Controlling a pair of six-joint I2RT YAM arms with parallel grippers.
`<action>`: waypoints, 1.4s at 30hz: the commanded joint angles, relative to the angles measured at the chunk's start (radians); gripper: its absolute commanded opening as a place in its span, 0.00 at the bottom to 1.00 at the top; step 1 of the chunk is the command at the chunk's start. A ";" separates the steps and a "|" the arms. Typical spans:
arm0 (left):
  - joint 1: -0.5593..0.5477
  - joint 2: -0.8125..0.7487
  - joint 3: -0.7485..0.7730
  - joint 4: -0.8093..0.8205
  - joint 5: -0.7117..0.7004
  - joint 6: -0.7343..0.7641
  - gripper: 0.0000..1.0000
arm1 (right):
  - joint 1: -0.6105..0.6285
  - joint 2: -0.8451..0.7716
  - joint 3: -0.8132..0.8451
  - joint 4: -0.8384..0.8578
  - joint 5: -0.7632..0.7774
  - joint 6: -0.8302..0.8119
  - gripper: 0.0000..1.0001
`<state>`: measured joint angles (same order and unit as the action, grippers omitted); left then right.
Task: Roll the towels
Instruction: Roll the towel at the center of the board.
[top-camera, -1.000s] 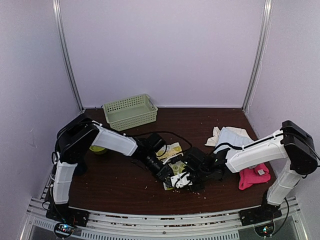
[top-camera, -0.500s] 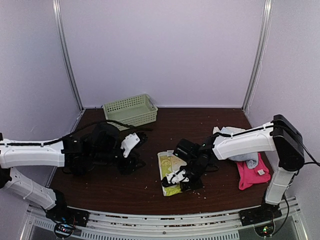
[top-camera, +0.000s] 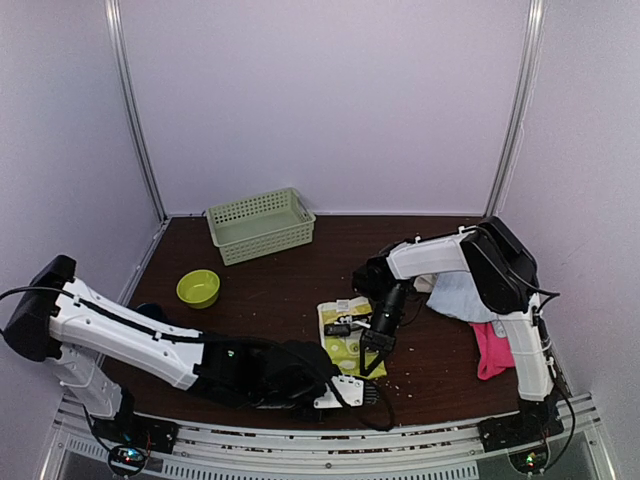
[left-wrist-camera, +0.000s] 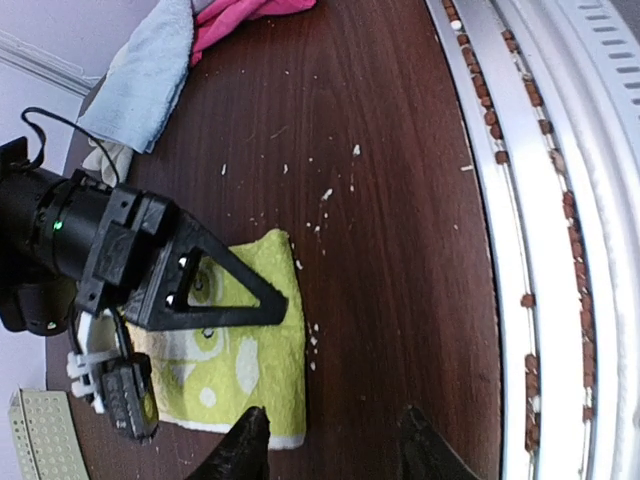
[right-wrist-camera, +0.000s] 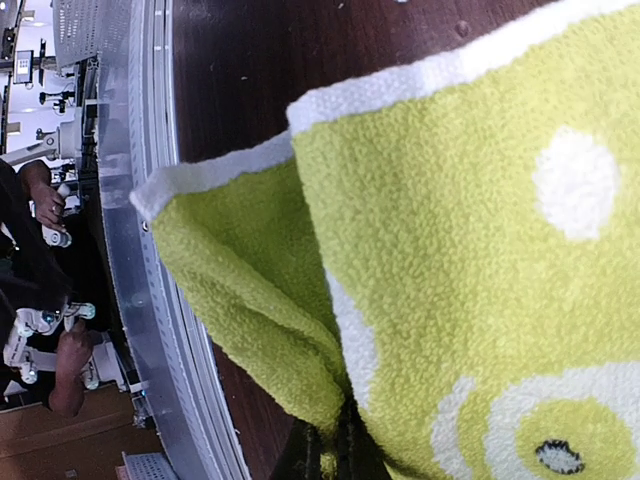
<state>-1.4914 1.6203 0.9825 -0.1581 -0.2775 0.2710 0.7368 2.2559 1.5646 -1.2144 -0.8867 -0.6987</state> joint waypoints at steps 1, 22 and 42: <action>0.012 0.158 0.095 0.119 -0.100 0.082 0.47 | -0.003 0.044 0.021 0.002 0.090 0.041 0.00; 0.103 0.381 0.159 0.148 -0.076 0.058 0.11 | -0.010 0.024 0.015 0.029 0.074 0.050 0.00; 0.371 0.403 0.333 -0.139 0.756 -0.353 0.00 | -0.234 -0.739 0.006 0.186 -0.096 0.156 0.22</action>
<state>-1.2034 1.9842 1.2522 -0.2440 0.1291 0.0551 0.4782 1.7054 1.7111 -1.1984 -0.9150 -0.6121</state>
